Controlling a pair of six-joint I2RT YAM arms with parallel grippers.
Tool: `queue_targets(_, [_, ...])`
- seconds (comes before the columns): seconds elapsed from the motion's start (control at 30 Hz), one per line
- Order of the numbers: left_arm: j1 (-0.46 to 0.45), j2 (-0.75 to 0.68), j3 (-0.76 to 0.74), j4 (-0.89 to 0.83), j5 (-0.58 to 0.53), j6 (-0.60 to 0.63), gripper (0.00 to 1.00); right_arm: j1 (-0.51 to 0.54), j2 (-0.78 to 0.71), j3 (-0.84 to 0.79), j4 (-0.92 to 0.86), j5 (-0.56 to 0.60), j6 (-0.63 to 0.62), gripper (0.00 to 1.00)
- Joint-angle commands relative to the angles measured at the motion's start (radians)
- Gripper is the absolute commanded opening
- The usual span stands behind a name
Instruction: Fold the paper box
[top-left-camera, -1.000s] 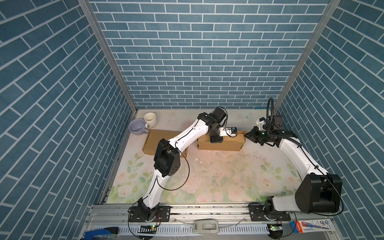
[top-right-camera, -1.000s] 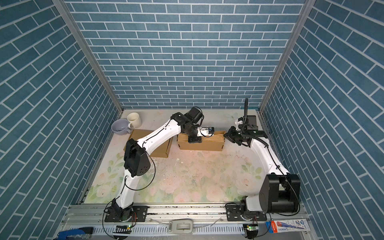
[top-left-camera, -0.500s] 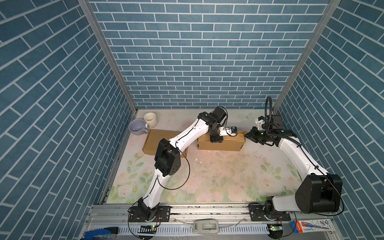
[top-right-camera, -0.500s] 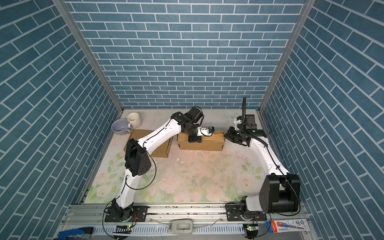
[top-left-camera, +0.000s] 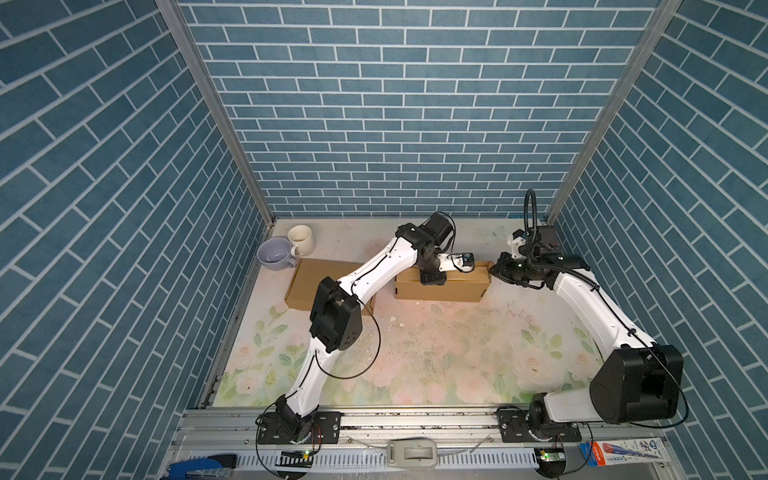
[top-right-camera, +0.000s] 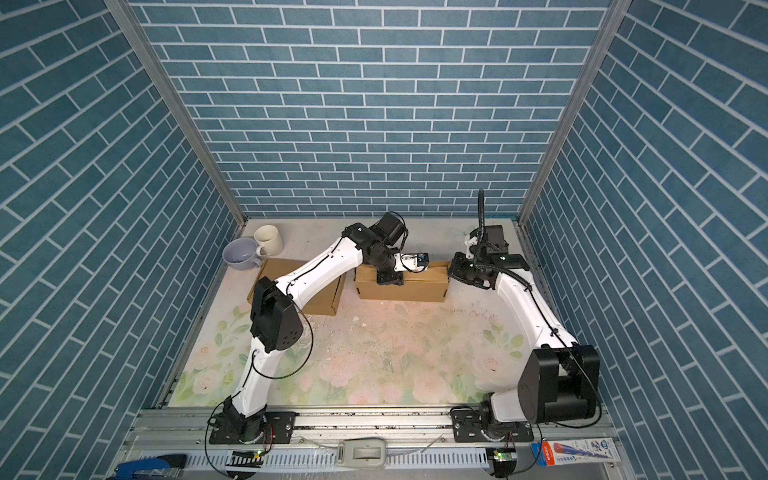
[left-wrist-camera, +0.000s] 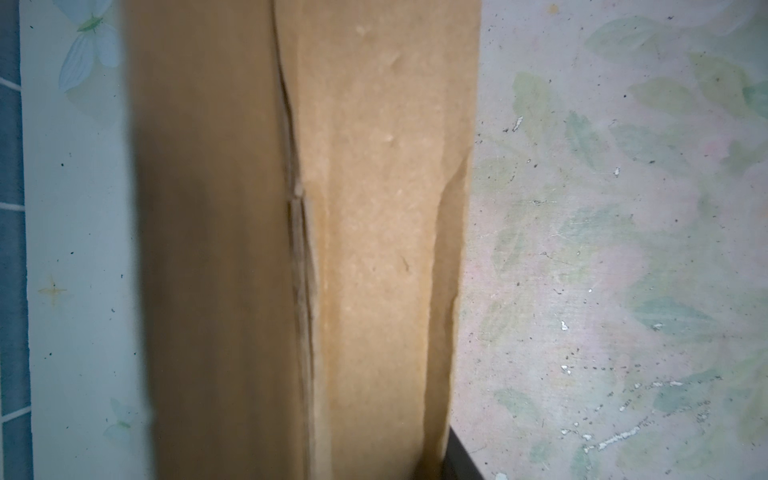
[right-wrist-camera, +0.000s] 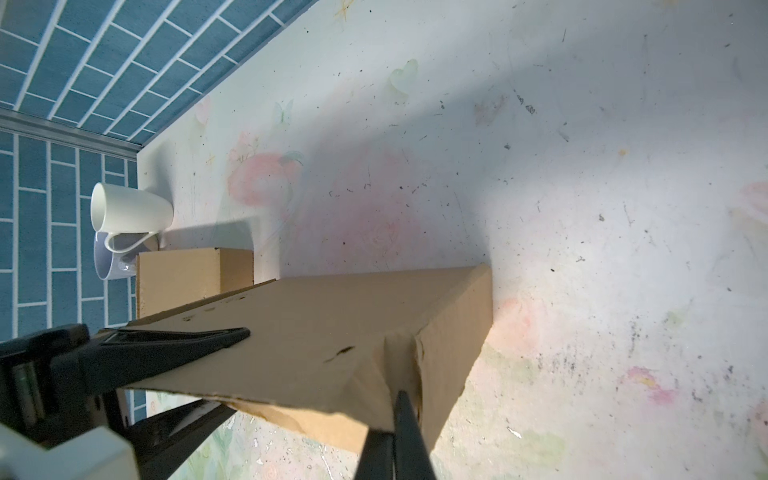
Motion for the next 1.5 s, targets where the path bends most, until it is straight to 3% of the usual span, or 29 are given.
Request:
queue_targets(0.0, [0.002, 0.07, -0.011, -0.053, 0.028, -0.003, 0.37, 0.0, 0.012, -0.004, -0.027, -0.025, 0.074, 0.0])
queue_targets(0.3, [0.002, 0.072, -0.026, -0.052, 0.043, -0.003, 0.34, -0.019, 0.01, -0.007, 0.005, -0.063, 0.081, 0.0])
queue_targets(0.53, [0.004, 0.069, -0.024, -0.046, 0.027, -0.004, 0.36, -0.017, 0.023, -0.081, -0.054, 0.084, -0.001, 0.0])
queue_targets(0.73, [0.01, 0.071, 0.021, -0.054, 0.001, -0.013, 0.45, -0.015, 0.02, -0.089, -0.054, 0.09, -0.001, 0.0])
queue_targets(1.07, [0.02, 0.016, 0.088, -0.084, -0.067, -0.016, 0.68, -0.015, 0.016, -0.024, -0.088, 0.089, -0.013, 0.0])
queue_targets(1.33, [0.025, -0.083, 0.075, -0.073, -0.027, -0.045, 0.72, -0.007, 0.02, -0.018, -0.094, 0.097, -0.014, 0.0])
queue_targets(1.47, [0.067, -0.178, -0.007, -0.003, -0.036, -0.139, 0.7, -0.003, 0.012, -0.012, -0.102, 0.103, -0.014, 0.0])
